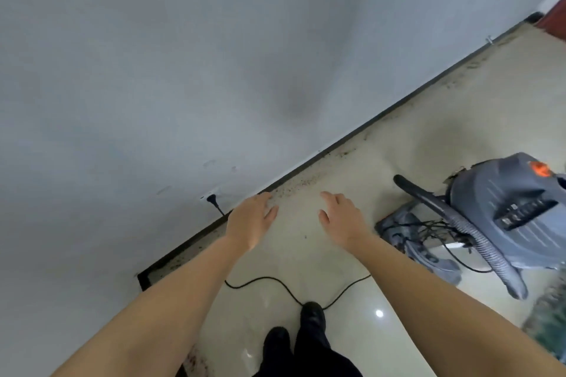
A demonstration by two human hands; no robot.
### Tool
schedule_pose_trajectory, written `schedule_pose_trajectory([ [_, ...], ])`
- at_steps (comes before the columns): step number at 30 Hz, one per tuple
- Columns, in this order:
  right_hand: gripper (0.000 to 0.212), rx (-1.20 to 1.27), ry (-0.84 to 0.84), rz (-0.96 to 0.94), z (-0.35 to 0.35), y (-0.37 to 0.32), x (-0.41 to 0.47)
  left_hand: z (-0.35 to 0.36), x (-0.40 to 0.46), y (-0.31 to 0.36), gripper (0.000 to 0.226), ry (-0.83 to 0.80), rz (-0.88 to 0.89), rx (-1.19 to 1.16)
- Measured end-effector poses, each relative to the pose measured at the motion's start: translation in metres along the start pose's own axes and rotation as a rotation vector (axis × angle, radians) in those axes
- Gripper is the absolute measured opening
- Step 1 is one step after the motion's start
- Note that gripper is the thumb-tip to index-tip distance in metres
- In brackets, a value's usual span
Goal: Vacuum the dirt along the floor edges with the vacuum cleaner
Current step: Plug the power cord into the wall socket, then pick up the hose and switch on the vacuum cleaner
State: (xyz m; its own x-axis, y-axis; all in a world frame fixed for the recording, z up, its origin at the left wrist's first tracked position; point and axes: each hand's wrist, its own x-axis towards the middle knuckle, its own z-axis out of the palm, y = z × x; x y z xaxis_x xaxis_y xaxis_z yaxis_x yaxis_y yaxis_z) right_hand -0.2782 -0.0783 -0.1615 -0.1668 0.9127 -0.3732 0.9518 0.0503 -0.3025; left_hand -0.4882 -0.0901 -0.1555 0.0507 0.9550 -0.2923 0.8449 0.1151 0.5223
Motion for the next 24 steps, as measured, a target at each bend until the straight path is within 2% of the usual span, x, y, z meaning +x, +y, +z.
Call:
schedule_pose_trajectory([
  [6,0.049,0.098,0.072,0.218,-0.05,0.074,-0.075,0.021,0.007,0.099,0.041,-0.103,0.234,0.066],
  [9,0.05,0.137,0.128,0.345,-0.076,0.123,-0.112,0.037,0.014,0.168,0.038,-0.138,0.394,0.073],
  [12,0.049,0.185,0.203,0.424,-0.097,0.177,-0.146,0.057,0.015,0.242,0.041,-0.18,0.519,0.059],
  [15,0.049,0.217,0.231,0.481,-0.109,0.235,-0.176,0.09,0.009,0.311,0.034,-0.182,0.618,0.065],
  [19,0.048,0.252,0.22,0.52,-0.11,0.313,-0.211,0.153,-0.005,0.378,0.034,-0.221,0.624,0.082],
  [24,0.048,0.221,0.111,0.547,-0.105,0.397,-0.241,0.222,-0.017,0.419,0.039,-0.273,0.551,0.103],
])
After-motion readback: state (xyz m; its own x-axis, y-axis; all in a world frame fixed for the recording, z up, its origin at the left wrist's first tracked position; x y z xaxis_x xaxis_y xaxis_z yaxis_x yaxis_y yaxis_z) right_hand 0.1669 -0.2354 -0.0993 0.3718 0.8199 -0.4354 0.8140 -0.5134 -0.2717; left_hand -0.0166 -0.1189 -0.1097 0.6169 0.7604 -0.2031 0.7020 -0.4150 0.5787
